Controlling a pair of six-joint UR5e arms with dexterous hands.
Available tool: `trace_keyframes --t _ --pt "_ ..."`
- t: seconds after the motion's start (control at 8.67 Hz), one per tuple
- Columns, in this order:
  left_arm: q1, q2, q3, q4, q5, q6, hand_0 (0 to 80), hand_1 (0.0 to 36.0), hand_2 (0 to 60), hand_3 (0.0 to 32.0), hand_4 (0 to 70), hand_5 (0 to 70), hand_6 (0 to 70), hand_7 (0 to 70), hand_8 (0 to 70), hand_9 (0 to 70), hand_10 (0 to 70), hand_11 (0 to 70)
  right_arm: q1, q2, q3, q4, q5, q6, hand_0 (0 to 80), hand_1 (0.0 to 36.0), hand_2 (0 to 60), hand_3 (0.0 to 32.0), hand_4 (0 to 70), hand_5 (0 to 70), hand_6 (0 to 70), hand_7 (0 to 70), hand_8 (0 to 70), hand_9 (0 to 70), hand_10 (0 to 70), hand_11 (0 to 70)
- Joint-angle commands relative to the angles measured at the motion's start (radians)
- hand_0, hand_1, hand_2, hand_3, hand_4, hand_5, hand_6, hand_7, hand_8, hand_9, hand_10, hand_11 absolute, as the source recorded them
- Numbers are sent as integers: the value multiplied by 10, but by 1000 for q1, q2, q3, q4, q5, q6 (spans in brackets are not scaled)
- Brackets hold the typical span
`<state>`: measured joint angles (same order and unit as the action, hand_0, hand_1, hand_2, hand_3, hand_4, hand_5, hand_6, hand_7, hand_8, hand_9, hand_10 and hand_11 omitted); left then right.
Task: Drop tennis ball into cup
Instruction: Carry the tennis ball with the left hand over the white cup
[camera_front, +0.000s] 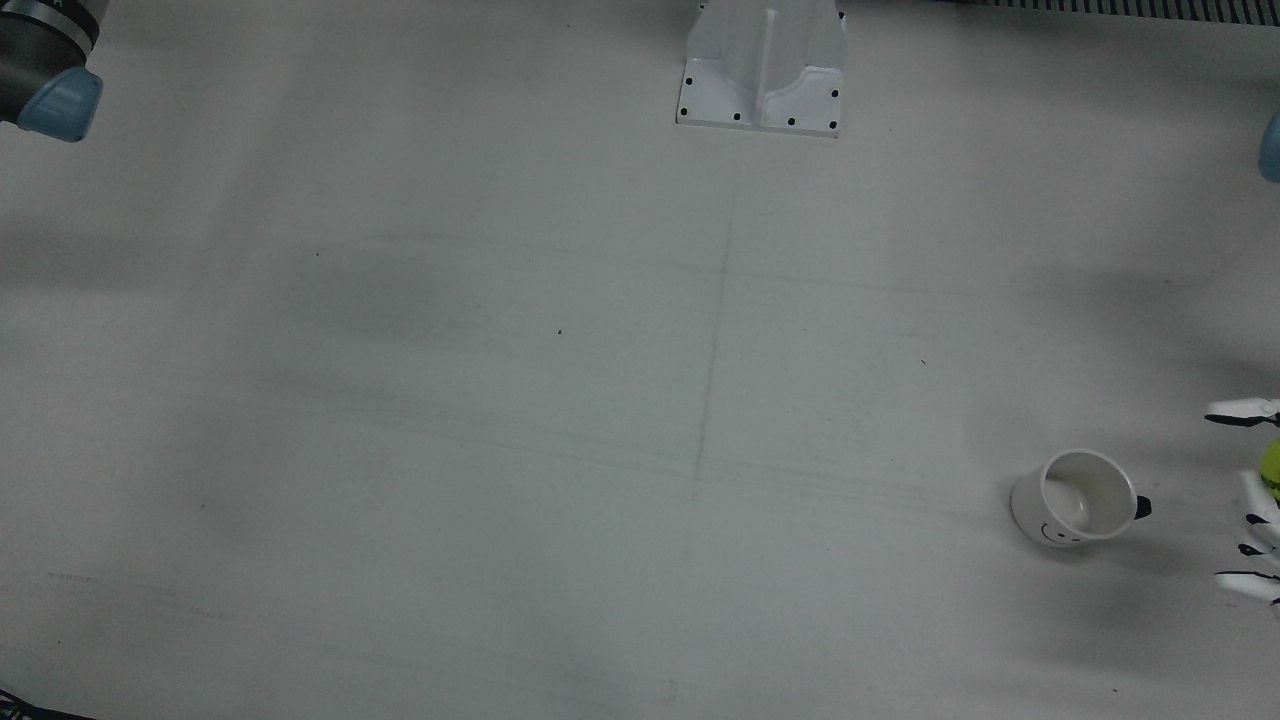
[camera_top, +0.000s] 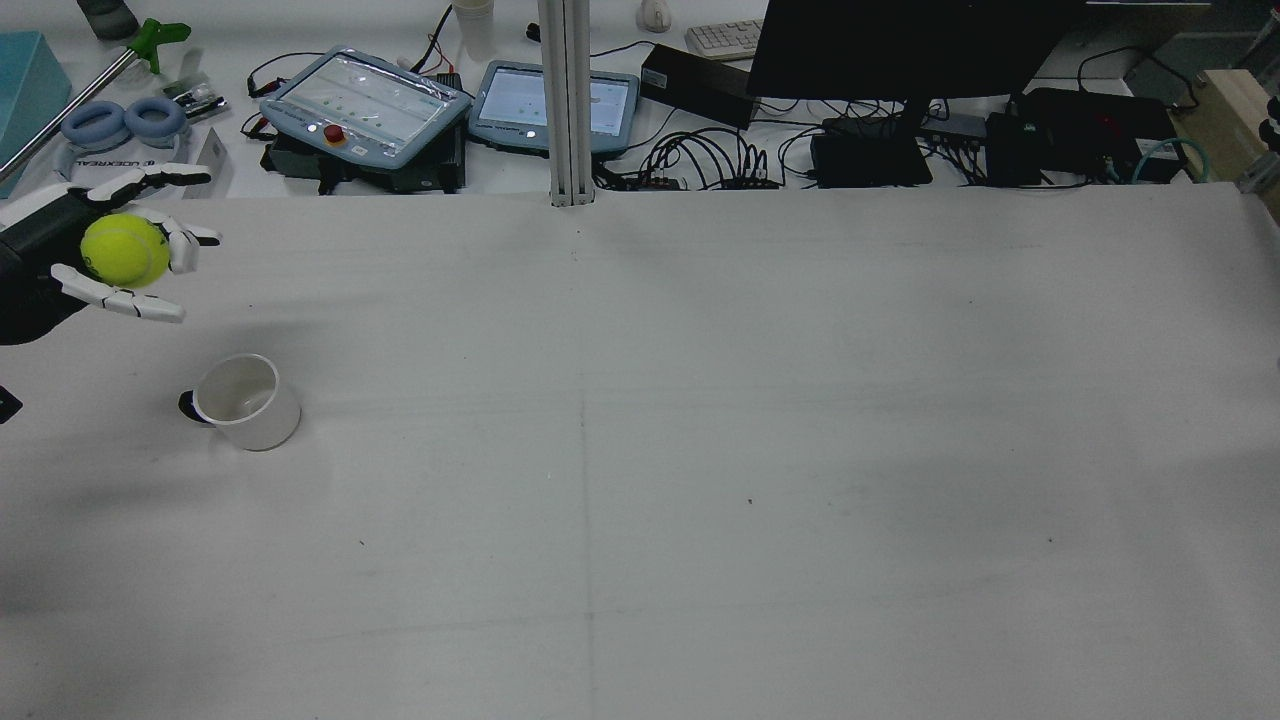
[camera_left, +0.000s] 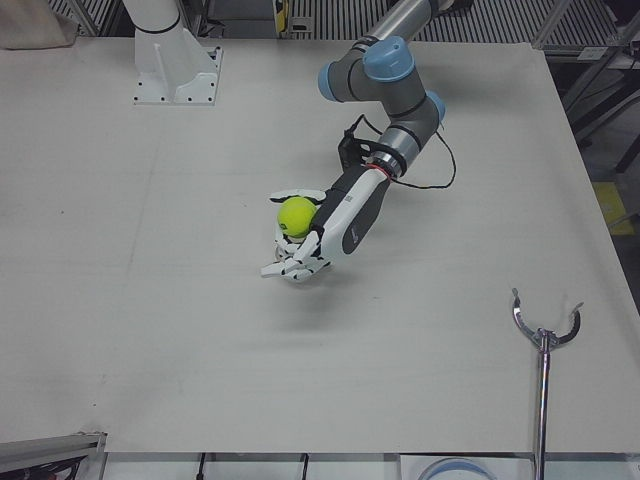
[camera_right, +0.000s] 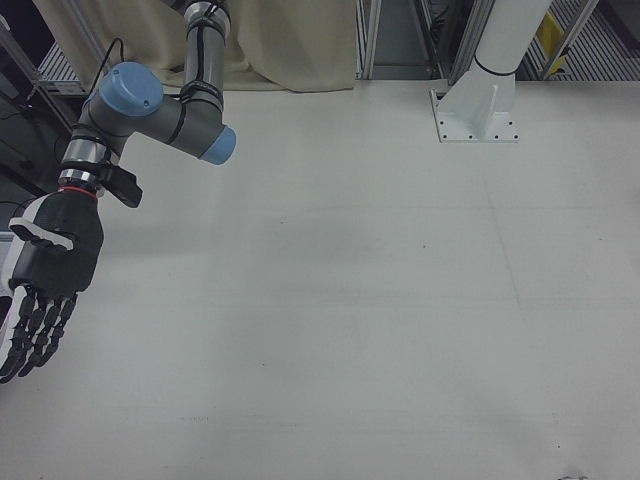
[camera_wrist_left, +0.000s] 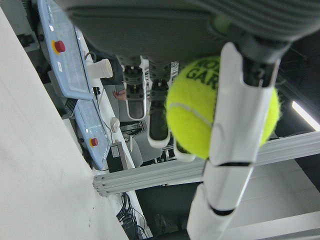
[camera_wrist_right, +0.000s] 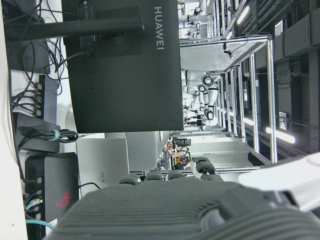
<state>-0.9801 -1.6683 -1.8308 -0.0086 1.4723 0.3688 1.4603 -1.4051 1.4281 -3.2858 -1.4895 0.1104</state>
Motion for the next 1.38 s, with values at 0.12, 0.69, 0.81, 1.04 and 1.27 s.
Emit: trace_keyframes --t 0.12,0.69,0.81,1.04,1.27 --pt "76 -1 31 -34 -20 60 700 268 132 0 67 236 700 700 412 522 173 281 0 0 0 0 0 0 0 0 0 0 0 0 0 0 0 0 0 0" --pt "189 -69 97 -21 -90 68 688 262 139 0 79 241 700 700 423 522 168 272 0 0 0 0 0 0 0 0 0 0 0 0 0 0 0 0 0 0" --pt "189 -92 123 -21 -90 68 686 264 126 0 79 230 700 700 416 525 168 272 0 0 0 0 0 0 0 0 0 0 0 0 0 0 0 0 0 0" --pt "189 -131 166 -22 -90 67 681 257 137 0 82 244 700 700 423 521 166 269 0 0 0 0 0 0 0 0 0 0 0 0 0 0 0 0 0 0" --pt "187 -125 196 -48 -90 62 670 257 124 0 77 232 700 700 414 520 165 267 0 0 0 0 0 0 0 0 0 0 0 0 0 0 0 0 0 0"
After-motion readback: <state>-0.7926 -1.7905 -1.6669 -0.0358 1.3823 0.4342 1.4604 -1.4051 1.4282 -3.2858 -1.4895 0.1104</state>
